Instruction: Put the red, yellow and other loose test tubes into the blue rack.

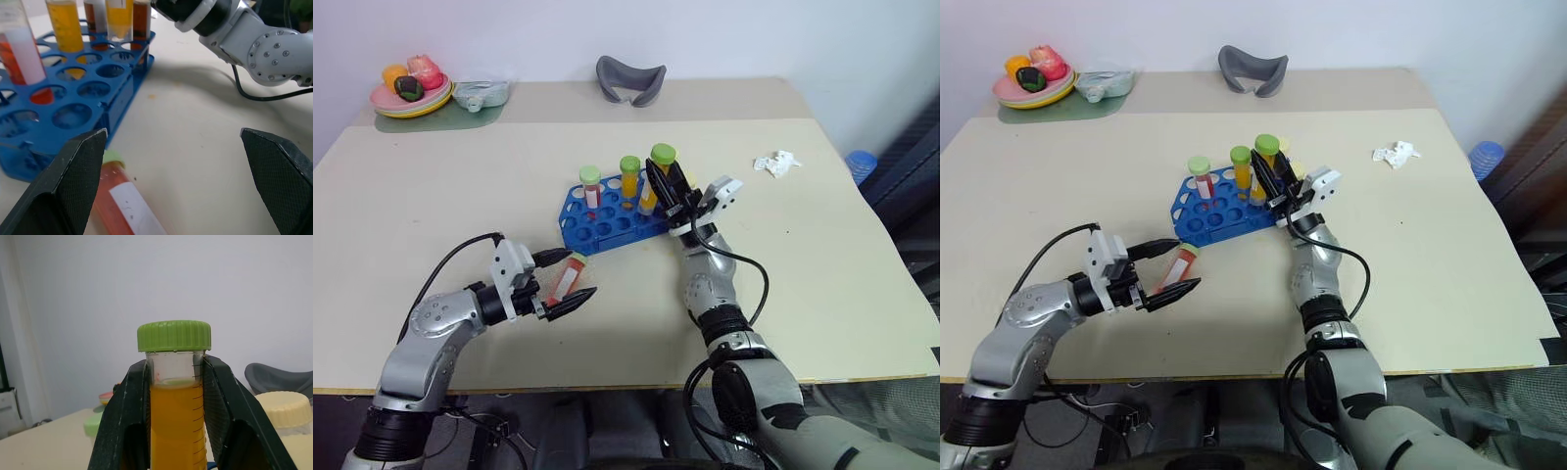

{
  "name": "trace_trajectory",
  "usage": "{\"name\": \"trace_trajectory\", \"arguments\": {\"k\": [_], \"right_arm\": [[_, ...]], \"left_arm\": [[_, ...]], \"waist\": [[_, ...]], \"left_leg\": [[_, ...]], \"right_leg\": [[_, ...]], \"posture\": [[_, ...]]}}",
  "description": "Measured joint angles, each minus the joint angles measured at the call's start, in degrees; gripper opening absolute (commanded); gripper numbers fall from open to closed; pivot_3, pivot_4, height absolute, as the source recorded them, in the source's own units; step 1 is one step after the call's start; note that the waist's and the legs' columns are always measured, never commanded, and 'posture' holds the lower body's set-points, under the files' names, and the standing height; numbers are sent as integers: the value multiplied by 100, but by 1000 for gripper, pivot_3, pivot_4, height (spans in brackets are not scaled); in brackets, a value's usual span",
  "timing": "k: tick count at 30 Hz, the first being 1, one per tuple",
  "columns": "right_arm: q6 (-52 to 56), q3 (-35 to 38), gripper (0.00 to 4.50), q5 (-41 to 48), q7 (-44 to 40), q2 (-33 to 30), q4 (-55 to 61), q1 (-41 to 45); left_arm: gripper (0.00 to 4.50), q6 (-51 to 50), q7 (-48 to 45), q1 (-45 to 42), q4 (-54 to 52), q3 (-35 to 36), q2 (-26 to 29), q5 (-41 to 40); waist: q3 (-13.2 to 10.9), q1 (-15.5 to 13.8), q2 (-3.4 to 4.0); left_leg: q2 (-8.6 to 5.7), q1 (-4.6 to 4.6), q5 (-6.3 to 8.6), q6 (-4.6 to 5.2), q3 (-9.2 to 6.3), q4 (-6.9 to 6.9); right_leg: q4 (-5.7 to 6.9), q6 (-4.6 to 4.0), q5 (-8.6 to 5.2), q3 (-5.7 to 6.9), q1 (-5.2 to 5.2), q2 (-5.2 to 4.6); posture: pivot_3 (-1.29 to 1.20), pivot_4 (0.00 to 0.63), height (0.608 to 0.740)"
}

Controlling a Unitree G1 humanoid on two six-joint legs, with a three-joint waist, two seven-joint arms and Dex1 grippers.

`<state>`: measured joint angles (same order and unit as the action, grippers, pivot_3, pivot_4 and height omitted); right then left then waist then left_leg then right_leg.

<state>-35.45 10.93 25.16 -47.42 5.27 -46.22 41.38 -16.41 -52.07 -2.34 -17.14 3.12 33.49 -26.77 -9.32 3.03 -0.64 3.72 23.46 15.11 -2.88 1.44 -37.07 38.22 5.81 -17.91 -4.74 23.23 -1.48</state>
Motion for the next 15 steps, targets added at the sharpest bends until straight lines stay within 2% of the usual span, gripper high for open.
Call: {"name": "trace_trajectory", "arguments": {"k": [15], "right_arm": [[-333, 90, 891, 31, -308, 110, -428, -55]], "left_arm": [[4500, -55, 97, 98, -69, 4, 3, 0]], "waist": [[0, 98, 0]], "left_leg": [[1, -6, -2, -4, -3, 1]], "right_leg": [[7, 0, 0, 1, -3, 0]], "posture": [[0, 150, 740]]}}
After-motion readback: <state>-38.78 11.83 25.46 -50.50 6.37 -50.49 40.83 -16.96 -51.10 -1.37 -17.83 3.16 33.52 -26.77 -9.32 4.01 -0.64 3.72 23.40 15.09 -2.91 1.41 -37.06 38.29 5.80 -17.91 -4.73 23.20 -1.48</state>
